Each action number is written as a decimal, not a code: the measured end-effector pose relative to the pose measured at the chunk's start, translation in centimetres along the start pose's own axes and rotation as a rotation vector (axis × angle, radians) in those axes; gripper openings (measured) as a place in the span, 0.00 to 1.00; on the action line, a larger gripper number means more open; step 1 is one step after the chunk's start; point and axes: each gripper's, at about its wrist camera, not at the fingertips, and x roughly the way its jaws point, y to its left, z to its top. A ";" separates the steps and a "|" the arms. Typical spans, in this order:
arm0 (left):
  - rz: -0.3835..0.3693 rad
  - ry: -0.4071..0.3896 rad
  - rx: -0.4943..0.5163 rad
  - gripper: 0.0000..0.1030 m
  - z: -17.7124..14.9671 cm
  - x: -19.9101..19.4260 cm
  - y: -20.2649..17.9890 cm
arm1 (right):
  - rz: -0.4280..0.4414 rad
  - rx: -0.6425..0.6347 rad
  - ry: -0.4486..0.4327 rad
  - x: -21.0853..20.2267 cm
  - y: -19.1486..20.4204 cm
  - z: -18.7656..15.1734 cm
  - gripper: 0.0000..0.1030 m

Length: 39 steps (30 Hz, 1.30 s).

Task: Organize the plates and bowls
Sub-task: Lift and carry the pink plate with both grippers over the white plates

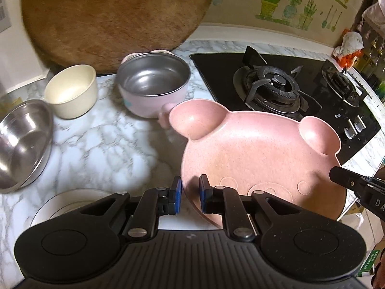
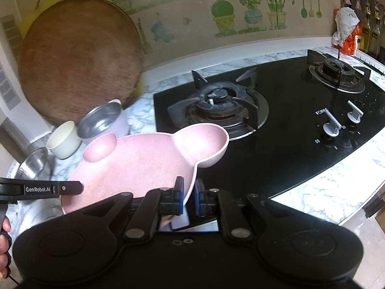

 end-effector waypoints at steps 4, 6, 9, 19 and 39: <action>-0.010 -0.006 -0.028 0.13 -0.8 -1.7 1.3 | 0.019 -0.011 -0.010 -1.5 1.2 -0.1 0.10; -0.012 -0.015 -0.039 0.13 -1.3 -2.6 2.0 | 0.034 -0.020 -0.017 -2.2 1.9 -0.2 0.10; -0.002 -0.040 -0.054 0.14 -2.0 -3.9 3.2 | 0.057 -0.034 -0.025 -2.9 3.0 -0.2 0.10; 0.086 -0.082 -0.112 0.14 -4.9 -7.9 8.5 | 0.152 -0.157 -0.001 -2.5 8.8 -0.8 0.10; 0.199 -0.033 -0.309 0.13 -11.9 -9.1 15.7 | 0.292 -0.389 0.106 2.0 17.4 -4.0 0.10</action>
